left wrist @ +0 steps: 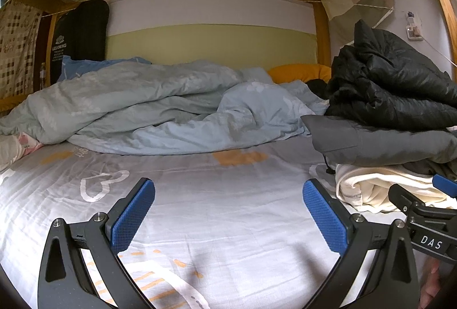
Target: Fold large clothes
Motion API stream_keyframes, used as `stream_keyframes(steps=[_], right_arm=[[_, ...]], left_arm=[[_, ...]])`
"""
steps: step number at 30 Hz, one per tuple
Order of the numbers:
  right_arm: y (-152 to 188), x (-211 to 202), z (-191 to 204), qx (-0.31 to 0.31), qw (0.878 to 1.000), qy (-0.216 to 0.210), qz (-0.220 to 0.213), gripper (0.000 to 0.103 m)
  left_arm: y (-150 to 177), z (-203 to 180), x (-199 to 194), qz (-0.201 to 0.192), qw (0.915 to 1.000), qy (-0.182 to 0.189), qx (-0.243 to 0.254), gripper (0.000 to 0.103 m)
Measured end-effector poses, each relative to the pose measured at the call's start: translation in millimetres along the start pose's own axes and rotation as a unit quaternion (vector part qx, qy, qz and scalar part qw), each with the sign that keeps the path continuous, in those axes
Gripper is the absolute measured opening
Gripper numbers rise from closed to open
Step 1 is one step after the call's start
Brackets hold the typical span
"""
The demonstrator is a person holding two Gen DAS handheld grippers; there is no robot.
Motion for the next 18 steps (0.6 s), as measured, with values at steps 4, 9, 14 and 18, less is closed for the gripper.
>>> stream_keyframes(steps=[4, 9, 14, 18], right_arm=[[0.2, -0.6, 1.8, -0.003, 1.0, 0.0, 0.0, 0.103], [-0.1, 0.0, 2.6, -0.002, 1.0, 0.0, 0.002, 0.103], [-0.7, -1.9, 3.8, -0.005, 1.0, 0.003, 0.001, 0.103], [-0.9, 0.1, 2.7, -0.004, 1.0, 0.004, 0.003, 0.103]], left_arm=[[-0.1, -2.0, -3.3, -0.006, 1.0, 0.0, 0.007, 0.103], [1.1, -2.1, -4.0, -0.006, 0.9999, -0.001, 0.01, 0.103], [2.4, -1.5, -1.6, 0.0, 1.0, -0.003, 0.004, 0.103], [2.0, -0.9, -1.3, -0.002, 1.0, -0.003, 0.003, 0.103]])
Point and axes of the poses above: each gripper's, at about its wrist camera, not at the fingertips, and x roughly the way its jaws point, z to its left, y to its underside, the point moved 6 cm from there along x, roughly the way its jaws point, and after that the axes turned 3 degrees about -x, right-handed, at the moved point
